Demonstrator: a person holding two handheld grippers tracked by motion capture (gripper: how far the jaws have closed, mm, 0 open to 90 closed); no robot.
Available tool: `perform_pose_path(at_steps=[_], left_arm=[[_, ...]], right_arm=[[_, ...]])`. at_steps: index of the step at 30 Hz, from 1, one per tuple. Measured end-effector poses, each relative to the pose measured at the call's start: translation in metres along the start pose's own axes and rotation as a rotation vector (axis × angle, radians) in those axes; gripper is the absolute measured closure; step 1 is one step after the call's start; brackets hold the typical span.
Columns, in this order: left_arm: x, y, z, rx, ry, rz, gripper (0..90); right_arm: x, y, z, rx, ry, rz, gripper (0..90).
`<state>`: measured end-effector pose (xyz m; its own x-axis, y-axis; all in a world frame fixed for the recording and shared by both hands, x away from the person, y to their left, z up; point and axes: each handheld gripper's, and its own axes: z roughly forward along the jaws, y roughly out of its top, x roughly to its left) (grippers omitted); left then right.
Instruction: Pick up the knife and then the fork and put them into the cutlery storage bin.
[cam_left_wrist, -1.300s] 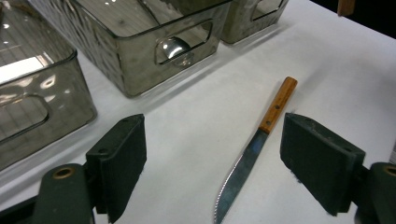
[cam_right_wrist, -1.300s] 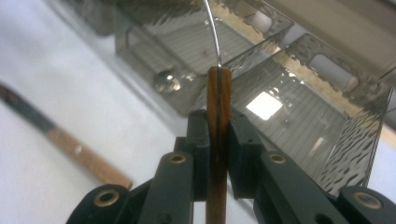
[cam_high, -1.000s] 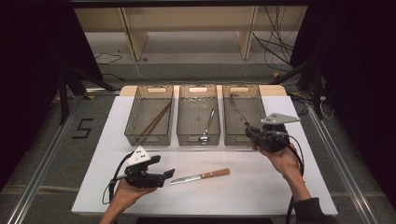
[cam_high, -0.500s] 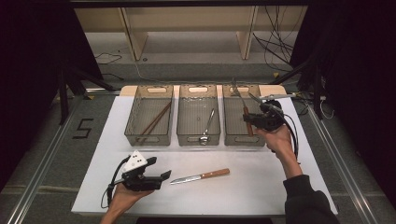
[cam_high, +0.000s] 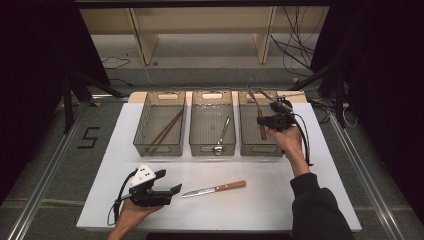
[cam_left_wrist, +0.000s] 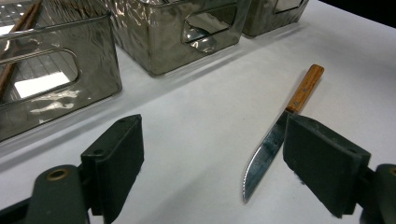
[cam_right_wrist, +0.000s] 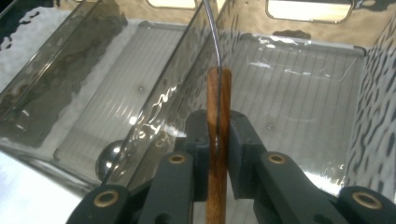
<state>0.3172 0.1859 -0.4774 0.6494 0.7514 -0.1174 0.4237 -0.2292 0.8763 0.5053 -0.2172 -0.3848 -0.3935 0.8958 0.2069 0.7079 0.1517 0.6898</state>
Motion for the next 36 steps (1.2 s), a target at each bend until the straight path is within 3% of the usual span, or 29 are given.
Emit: perform_pose_path(at_steps=[7, 16, 36], left_arm=[[0.0, -0.001, -0.001, -0.009, 0.004, -0.005, 20.1], [-0.001, -0.002, -0.001, -0.005, -0.004, -0.011, 20.2], [0.003, -0.004, -0.002, -0.008, 0.001, -0.012, 20.1]], right_arm=[[-0.006, -0.001, 0.013, 0.023, -0.014, 0.05, 80.9], [-0.007, -0.002, 0.021, 0.059, -0.031, 0.077, 80.9], [-0.006, -0.01, 0.037, 0.127, -0.064, 0.088, 80.4]])
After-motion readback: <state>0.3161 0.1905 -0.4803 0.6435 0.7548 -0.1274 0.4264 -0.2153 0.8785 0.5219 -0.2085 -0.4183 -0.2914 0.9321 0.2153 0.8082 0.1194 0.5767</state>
